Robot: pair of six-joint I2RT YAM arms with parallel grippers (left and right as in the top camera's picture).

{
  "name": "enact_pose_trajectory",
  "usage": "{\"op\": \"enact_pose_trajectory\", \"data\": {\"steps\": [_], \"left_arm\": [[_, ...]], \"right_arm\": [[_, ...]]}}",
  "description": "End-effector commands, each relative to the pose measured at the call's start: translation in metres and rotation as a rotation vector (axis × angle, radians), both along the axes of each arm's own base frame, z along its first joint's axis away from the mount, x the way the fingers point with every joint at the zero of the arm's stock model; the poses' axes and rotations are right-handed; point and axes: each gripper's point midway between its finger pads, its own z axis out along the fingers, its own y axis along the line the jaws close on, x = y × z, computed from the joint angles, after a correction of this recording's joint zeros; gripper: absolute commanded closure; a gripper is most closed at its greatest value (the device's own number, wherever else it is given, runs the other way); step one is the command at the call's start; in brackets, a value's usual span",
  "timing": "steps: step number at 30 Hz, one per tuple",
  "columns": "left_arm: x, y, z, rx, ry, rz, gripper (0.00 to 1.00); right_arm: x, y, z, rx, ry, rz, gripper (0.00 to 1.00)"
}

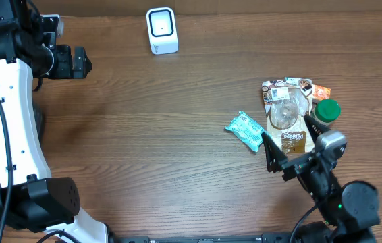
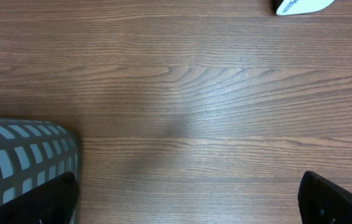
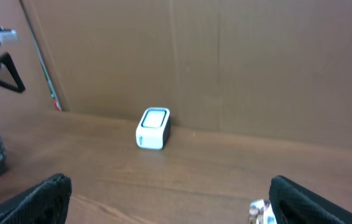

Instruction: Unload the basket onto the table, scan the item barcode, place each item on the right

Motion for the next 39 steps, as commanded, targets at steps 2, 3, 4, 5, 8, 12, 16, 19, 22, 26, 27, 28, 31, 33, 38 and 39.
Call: {"op": "enact_pose_trajectory", "data": {"steps": [2,3,4,5,8,12,16,19,22,26,27,28,31,33,38,39], "left_arm": [[0.0,0.004,0.0,0.004,0.0,0.0,0.0],[0.0,0.004,0.0,0.004,0.0,0.0,0.0],[0.0,0.004,0.0,0.004,0.0,0.0,0.0],[0.0,0.004,0.0,0.004,0.0,-0.001,0.01],[0.0,0.002,0.0,0.004,0.0,-0.006,0.01],[0.0,0.002,0.0,0.004,-0.001,-0.006,0.01],[0.0,0.002,0.0,0.004,0.0,-0.006,0.0],[0.0,0.001,0.0,0.004,0.0,-0.007,0.01],[0.0,0.001,0.0,0.004,0.0,-0.007,0.0],[0.0,0.001,0.0,0.004,0.0,-0.007,0.0],[0.0,0.001,0.0,0.004,0.0,-0.007,0.0],[0.0,0.001,0.0,0.004,0.0,-0.007,0.0],[0.0,0.001,0.0,0.004,0.0,-0.007,0.01],[0.0,0.001,0.0,0.004,0.0,-0.007,0.0],[0.0,0.001,0.0,0.004,0.0,-0.007,0.01],[0.0,0.001,0.0,0.004,0.0,-0.007,0.0]], "right_arm": [[-0.003,-0.001,-0.025,0.016,-0.07,0.0,0.0],[-0.004,-0.001,-0.031,0.018,-0.08,0.0,0.0],[-0.004,-0.001,-0.035,0.02,-0.084,0.001,0.0],[-0.005,-0.001,-0.043,0.02,-0.087,0.003,0.0],[-0.006,0.001,-0.063,0.018,-0.082,0.017,0.0],[-0.003,0.003,-0.079,0.012,-0.061,0.026,0.0],[-0.002,0.003,-0.089,0.005,-0.031,0.022,0.0],[0.001,0.004,-0.106,-0.002,0.002,0.023,0.0],[0.001,0.004,-0.11,-0.006,0.018,0.023,0.0],[0.001,0.004,-0.11,0.018,0.028,0.022,0.0],[0.001,0.004,-0.11,0.018,0.028,0.022,0.0],[0.001,0.004,-0.11,0.018,0.028,0.022,0.0],[0.001,0.004,-0.11,0.018,0.028,0.022,0.0],[0.001,0.004,-0.11,0.018,0.028,0.022,0.0],[0.001,0.004,-0.11,0.018,0.028,0.022,0.0],[0.001,0.004,-0.11,0.018,0.028,0.022,0.0]]}}
